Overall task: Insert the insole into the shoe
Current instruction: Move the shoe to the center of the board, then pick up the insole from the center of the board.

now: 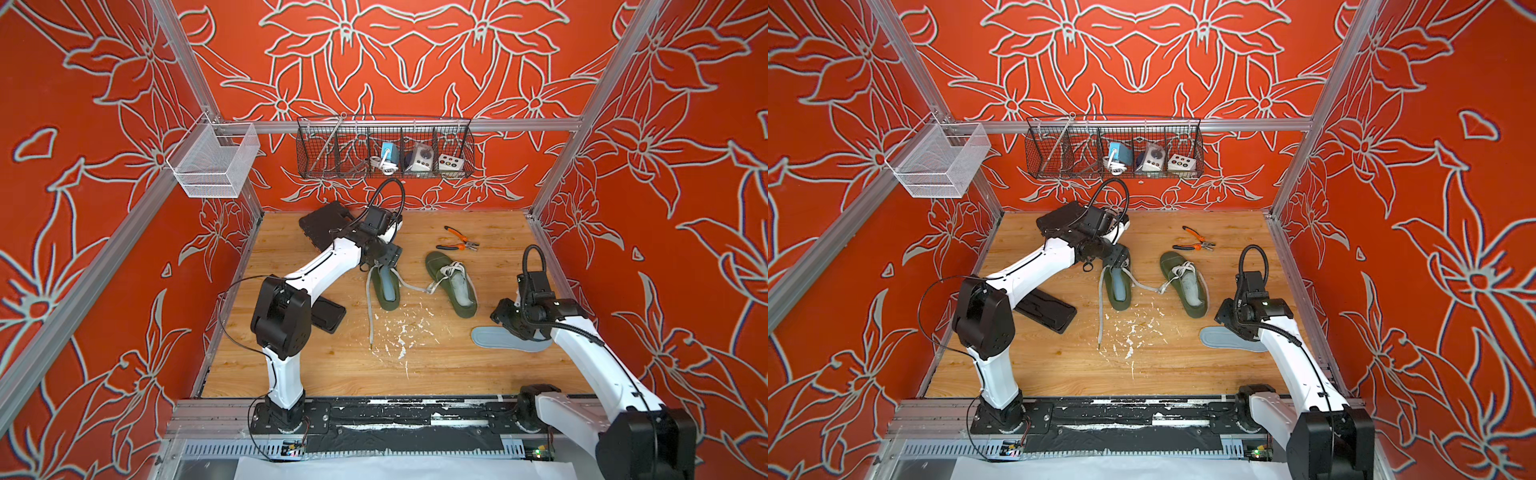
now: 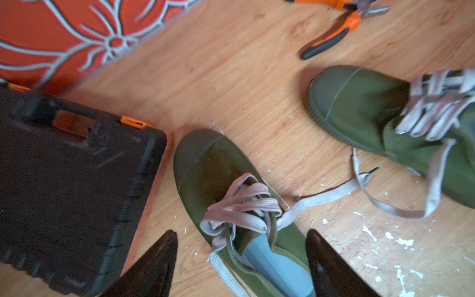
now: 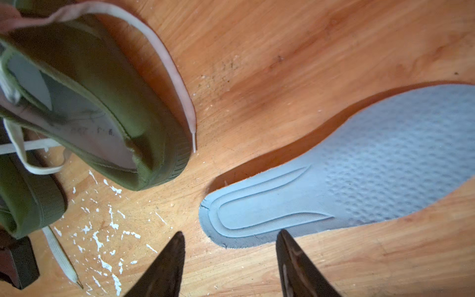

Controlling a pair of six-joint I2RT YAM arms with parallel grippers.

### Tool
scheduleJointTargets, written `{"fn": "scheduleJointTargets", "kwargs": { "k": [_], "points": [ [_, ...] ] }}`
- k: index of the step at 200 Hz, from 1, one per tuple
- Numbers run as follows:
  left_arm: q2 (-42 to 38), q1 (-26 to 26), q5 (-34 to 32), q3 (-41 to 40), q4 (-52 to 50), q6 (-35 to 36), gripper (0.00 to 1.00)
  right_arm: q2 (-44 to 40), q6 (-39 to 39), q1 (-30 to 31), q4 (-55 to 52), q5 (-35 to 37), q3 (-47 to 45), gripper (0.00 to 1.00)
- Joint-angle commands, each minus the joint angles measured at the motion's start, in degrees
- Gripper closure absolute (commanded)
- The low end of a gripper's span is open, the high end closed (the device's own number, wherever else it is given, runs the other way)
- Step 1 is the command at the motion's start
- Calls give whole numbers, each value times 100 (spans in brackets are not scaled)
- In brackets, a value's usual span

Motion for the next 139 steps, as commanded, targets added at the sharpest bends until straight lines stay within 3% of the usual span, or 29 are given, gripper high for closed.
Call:
{"fn": "scheduleJointTargets", "kwargs": {
  "k": [1,18,51,90,139],
  "points": [
    [-106,-276,-543,240,-155,-84,21,-155,504,-214,-258,1,-163,39],
    [-136,-443,-177,307,-110,-275,21,-146,674,-414,-344,-6,-257,38],
    [-92,-1273,466,339,379,-513,23,-165,1068,-849,-222,-288,-586,39],
    [23,-1912,1386,21,1483,-1396,28,-466,1478,-1100,-261,-119,-808,42],
    [447,-2403,1812,-66,2055,-2108,36,-576,1860,-1311,-70,-140,-1191,49]
  ]
}}
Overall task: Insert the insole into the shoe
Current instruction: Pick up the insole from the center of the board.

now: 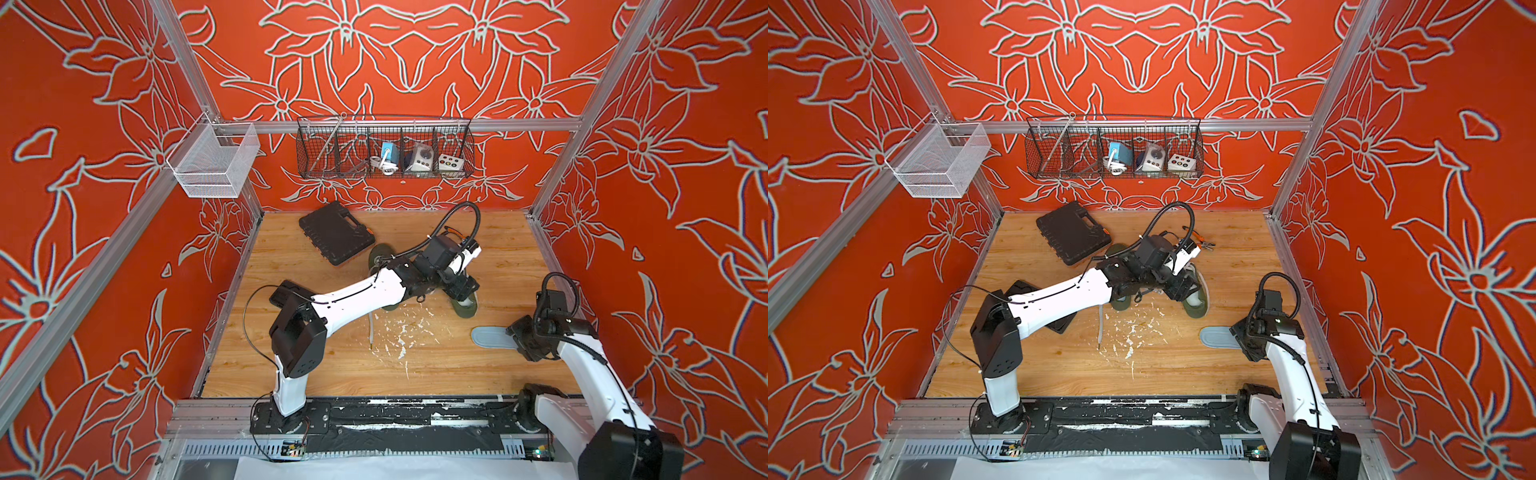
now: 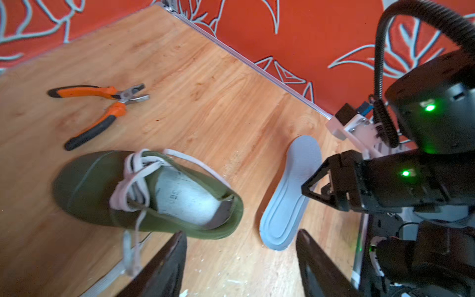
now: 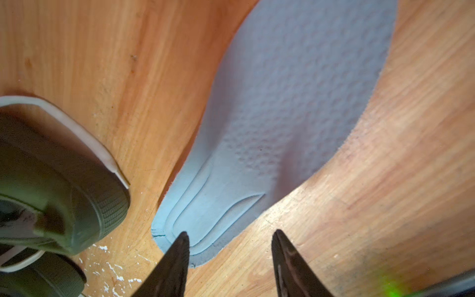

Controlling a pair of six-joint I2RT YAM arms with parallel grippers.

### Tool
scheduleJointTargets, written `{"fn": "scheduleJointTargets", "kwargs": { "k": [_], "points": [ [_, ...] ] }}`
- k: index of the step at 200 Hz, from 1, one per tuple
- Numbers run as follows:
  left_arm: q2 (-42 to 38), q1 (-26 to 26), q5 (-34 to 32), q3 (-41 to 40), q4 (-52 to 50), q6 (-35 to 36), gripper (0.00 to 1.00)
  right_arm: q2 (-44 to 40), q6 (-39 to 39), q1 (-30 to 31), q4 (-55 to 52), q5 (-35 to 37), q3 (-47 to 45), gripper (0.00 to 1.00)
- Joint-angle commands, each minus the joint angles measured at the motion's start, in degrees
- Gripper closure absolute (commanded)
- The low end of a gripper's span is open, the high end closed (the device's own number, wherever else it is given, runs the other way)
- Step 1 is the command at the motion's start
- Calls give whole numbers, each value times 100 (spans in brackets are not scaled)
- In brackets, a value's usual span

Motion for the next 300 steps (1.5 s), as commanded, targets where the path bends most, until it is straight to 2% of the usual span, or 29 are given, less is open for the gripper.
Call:
{"fn": "scheduleJointTargets", "kwargs": {
  "k": [1,43,129,193,224,265,300],
  "points": [
    [215,-112,418,-143,504,-560,36,-69,424,-90,31,66,-202,49],
    [400,-340,940,-428,944,-944,43,-124,743,-187,300,13,-477,54],
    [720,-661,7,-695,792,-1189,46,26,986,-271,1039,-4,-683,62],
    [803,-672,-54,-656,703,-1197,46,82,1157,-298,770,102,-725,61],
    [816,-673,-77,-647,662,-1177,46,150,1209,-308,1073,53,-868,61],
    [838,-672,-75,-631,644,-1178,46,249,1137,-315,1337,-8,-892,72],
    [800,-676,-190,-615,590,-1159,45,207,1093,-315,1429,-99,-932,88]
  ]
}}
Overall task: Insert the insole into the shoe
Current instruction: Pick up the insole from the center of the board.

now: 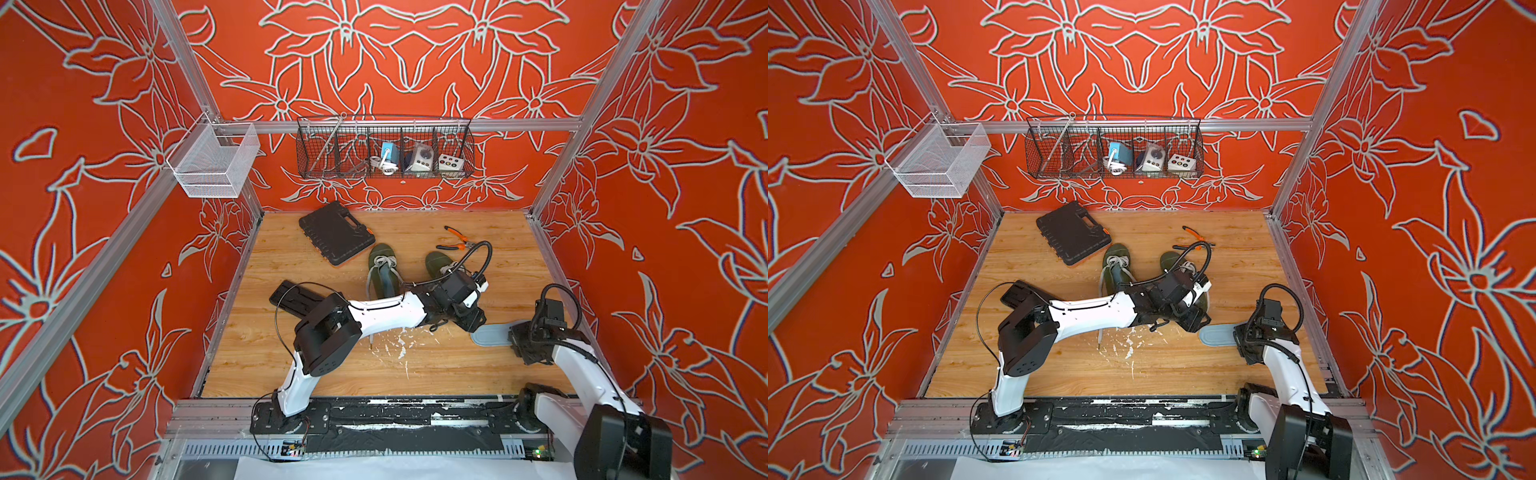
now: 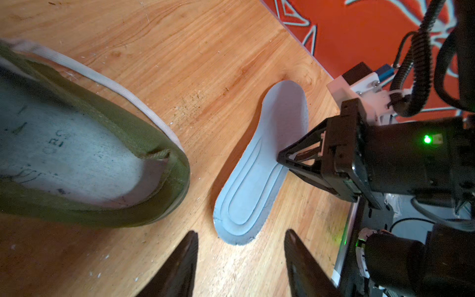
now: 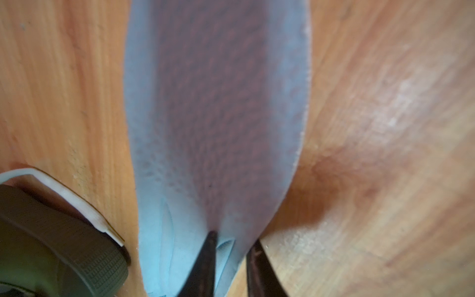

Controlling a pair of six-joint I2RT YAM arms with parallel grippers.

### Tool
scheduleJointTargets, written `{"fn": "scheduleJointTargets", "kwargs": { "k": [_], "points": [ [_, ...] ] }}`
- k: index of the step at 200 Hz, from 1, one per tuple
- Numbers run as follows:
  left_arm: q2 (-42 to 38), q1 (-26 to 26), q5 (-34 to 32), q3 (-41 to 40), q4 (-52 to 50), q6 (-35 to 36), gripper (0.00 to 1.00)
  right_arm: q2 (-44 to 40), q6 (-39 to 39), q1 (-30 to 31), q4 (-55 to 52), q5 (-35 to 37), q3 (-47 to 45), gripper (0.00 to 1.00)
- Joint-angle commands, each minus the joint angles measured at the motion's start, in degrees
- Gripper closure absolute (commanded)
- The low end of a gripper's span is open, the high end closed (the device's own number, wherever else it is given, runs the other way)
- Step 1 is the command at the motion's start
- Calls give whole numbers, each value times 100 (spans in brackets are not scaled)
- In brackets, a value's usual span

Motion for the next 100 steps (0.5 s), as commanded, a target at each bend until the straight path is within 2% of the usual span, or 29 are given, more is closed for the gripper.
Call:
{"fn": "scheduleJointTargets", "kwargs": {
  "k": [1,21,53,100],
  "points": [
    [57,-29,-153,43,-88,18,45,-23,15,-42,54,-22,-124,89],
    [8,-12,-197,113,-205,76,45,-152,-113,-42,29,-79,-43,100],
    [-151,158,-66,168,-324,-140,43,-355,-544,-42,-198,-41,365,100],
    [-634,583,229,42,-198,-334,39,-558,-1688,-25,-502,48,1367,100]
  ]
}}
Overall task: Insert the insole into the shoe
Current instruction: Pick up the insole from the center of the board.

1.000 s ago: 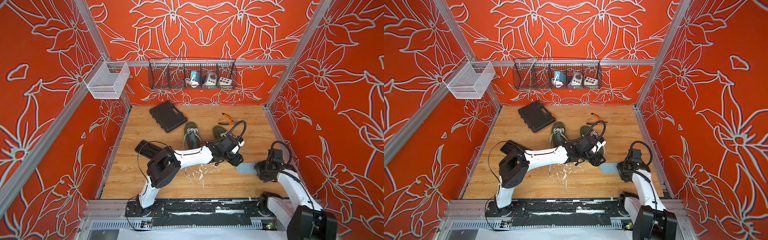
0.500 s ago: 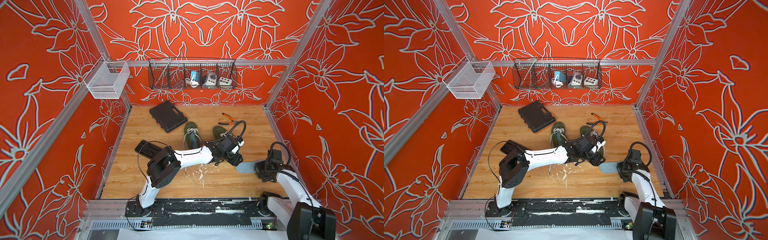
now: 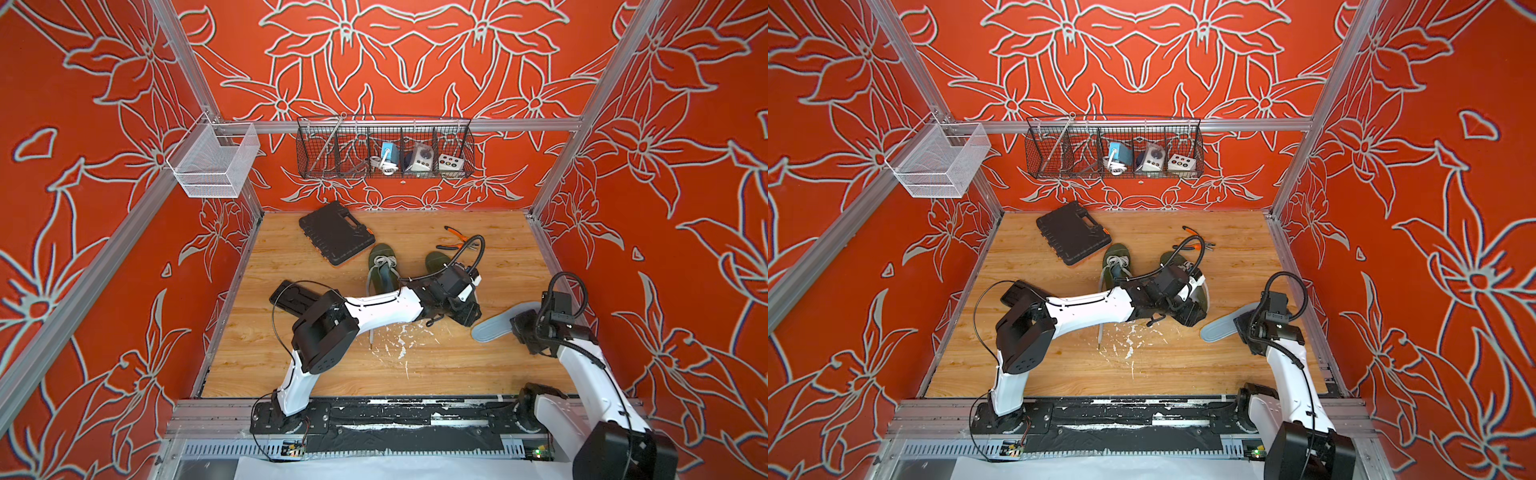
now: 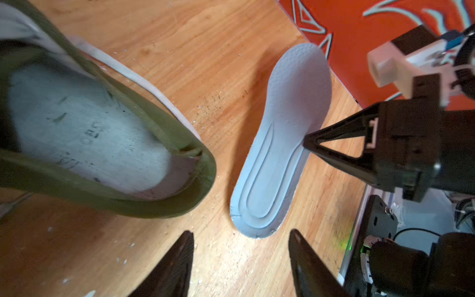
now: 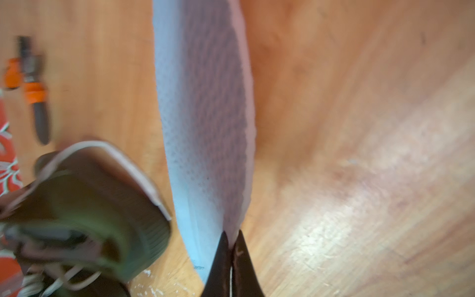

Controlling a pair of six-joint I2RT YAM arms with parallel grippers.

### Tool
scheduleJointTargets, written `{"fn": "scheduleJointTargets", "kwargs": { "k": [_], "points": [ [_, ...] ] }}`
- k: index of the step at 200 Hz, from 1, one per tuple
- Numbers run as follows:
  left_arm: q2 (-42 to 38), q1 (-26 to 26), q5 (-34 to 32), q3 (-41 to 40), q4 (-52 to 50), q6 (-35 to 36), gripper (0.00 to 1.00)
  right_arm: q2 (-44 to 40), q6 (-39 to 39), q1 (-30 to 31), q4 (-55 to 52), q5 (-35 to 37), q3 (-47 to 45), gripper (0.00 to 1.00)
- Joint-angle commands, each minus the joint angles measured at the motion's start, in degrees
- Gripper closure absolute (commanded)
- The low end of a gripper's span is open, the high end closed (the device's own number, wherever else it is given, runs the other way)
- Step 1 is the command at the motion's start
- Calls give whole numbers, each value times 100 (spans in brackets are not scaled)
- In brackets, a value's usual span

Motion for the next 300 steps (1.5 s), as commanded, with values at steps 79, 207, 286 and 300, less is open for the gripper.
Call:
{"fn": "scheduleJointTargets", "kwargs": {
  "k": [79,207,286,300],
  "points": [
    [-1904,1099,385,-1296,947,-772,35,813,-2689,1226,-675,-115,2569,100],
    [-3788,1986,499,-3941,2424,-1689,32,2867,-3556,3486,-663,-1588,3854,100],
    [-3670,2307,1100,-4272,2975,-2007,31,3063,-3635,4079,-492,-1978,3909,100],
    [-3640,2312,1182,-4257,3025,-1989,31,3111,-3708,4163,-538,-2044,3926,100]
  ]
}}
